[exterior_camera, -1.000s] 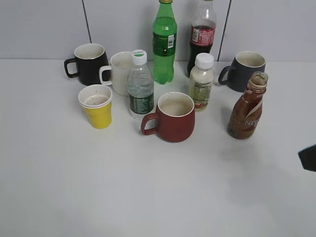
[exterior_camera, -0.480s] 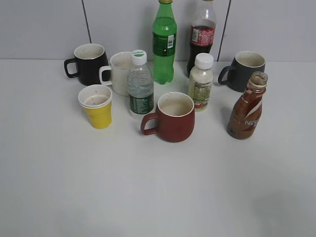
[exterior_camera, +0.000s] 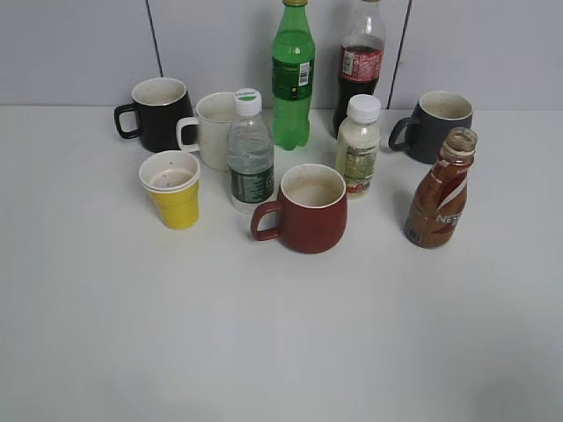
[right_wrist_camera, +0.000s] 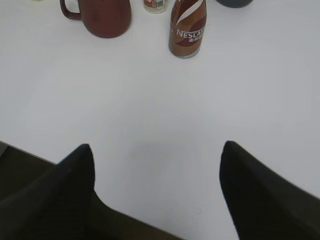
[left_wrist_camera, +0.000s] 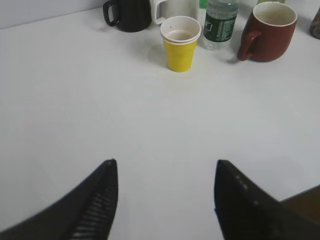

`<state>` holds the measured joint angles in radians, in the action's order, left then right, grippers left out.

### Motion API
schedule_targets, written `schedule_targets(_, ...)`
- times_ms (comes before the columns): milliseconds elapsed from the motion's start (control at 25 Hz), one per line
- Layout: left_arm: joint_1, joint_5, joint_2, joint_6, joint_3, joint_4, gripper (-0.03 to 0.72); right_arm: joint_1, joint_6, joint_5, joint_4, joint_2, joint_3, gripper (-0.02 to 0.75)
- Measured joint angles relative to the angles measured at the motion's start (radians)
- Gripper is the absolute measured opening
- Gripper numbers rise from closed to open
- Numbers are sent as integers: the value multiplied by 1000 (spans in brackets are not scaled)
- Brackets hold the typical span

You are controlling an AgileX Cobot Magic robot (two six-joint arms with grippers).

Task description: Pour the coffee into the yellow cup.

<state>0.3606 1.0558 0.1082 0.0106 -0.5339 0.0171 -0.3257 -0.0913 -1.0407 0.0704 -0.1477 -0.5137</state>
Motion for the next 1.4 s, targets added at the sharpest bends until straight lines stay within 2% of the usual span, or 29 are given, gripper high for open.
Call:
schedule_targets(600,-7,0,0,0,0,0,431,1,0,0,0,0,0,574)
schedule_targets(720,-92,0,0,0,0,0,419,45,-1,0,1,0,0,574)
schedule_targets(760,-110,0,0,0,0,0,419,71,-1,0,1,0,0,574)
schedule_targets(840,-190,0,-3,0,0,0,416,146,-1,0,5,0,0,574)
schedule_targets(1000,-267,0,-27,0,0,0,416,260,0,1,6,27,0,574)
schedule_targets(1400,-282,-4,-115,0,0,0,369,277,0,1,18,156,0,573)
